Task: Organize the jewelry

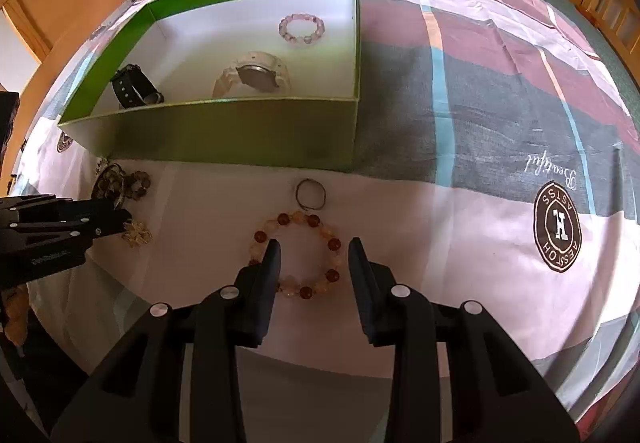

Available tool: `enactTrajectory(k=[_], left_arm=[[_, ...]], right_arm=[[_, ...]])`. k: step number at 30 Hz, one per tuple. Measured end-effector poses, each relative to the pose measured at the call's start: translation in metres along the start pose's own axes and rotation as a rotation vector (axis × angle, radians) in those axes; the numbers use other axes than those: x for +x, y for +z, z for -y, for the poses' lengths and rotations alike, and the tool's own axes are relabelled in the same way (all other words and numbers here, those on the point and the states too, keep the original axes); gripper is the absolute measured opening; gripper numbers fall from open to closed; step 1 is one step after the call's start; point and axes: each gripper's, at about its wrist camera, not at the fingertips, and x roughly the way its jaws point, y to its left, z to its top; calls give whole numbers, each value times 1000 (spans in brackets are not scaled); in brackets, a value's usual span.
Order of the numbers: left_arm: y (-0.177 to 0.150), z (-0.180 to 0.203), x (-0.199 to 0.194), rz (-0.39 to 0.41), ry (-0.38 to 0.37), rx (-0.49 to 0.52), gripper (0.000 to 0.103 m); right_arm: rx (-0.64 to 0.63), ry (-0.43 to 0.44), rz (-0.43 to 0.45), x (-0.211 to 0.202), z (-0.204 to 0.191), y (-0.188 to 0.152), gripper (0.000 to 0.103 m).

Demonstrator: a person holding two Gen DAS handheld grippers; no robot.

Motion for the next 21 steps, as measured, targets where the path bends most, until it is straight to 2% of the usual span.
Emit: enactTrajectory(k=[4, 9, 17, 21], left_arm=[[0, 4, -1, 12, 21, 13, 11], [-2, 8, -11, 47, 30, 18, 3], [-10, 6, -54, 173, 78, 36, 4], [-9, 10, -60, 189, 85, 51, 3]], right_arm=[[16, -7, 0, 4, 2, 2, 35], [36, -8, 23, 4, 4, 4, 35], [70, 1, 50, 7, 9, 6, 35], [71, 18, 104, 5, 5, 9, 35]])
